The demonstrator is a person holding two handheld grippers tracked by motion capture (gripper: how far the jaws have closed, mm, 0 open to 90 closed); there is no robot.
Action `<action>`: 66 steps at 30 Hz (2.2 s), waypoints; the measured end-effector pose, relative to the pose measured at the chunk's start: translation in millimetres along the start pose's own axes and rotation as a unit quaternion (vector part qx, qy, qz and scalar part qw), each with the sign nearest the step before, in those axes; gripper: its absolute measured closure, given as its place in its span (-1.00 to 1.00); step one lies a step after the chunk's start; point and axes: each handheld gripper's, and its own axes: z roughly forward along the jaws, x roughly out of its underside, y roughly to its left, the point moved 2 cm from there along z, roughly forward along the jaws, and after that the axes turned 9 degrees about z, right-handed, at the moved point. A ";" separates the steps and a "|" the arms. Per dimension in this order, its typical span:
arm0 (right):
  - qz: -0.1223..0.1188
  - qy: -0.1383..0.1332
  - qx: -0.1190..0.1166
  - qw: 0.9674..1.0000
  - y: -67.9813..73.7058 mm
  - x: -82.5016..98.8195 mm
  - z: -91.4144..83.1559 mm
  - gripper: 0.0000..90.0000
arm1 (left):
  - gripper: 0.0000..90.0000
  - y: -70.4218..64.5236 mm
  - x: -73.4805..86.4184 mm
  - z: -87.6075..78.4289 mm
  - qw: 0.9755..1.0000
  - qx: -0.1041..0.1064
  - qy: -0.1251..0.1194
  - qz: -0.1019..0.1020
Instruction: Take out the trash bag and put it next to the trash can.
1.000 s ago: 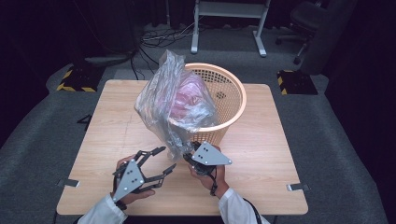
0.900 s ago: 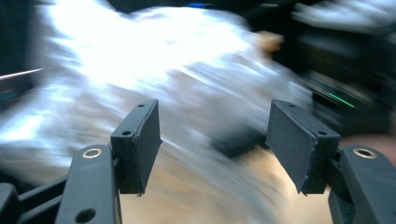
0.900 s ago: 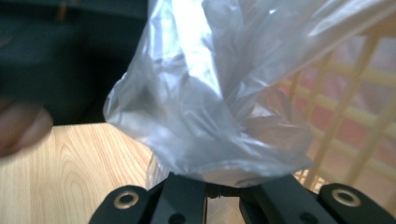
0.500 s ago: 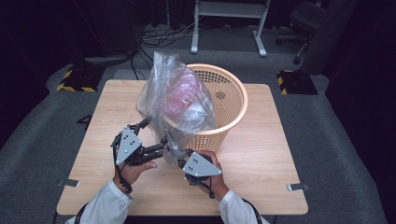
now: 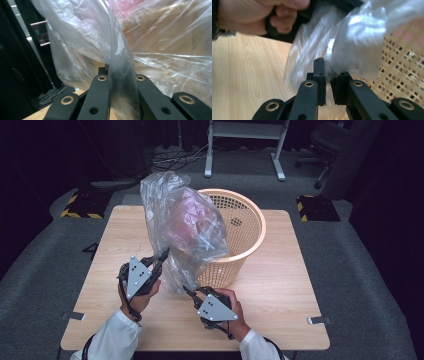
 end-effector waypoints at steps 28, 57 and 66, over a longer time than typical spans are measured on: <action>0.039 0.055 0.005 0.998 -34.5 35.7 -39.0 0.60 | 0.98 94.1 26.9 -49.8 0.978 -0.200 -0.016 -0.059; 0.144 0.096 0.070 0.982 -110.2 86.7 -144.4 0.46 | 0.98 62.3 105.1 -45.7 0.963 -0.147 0.224 0.021; 0.156 0.123 0.096 0.975 -126.7 103.2 -156.8 0.41 | 0.10 48.7 114.9 -38.3 0.970 -0.045 0.240 -0.015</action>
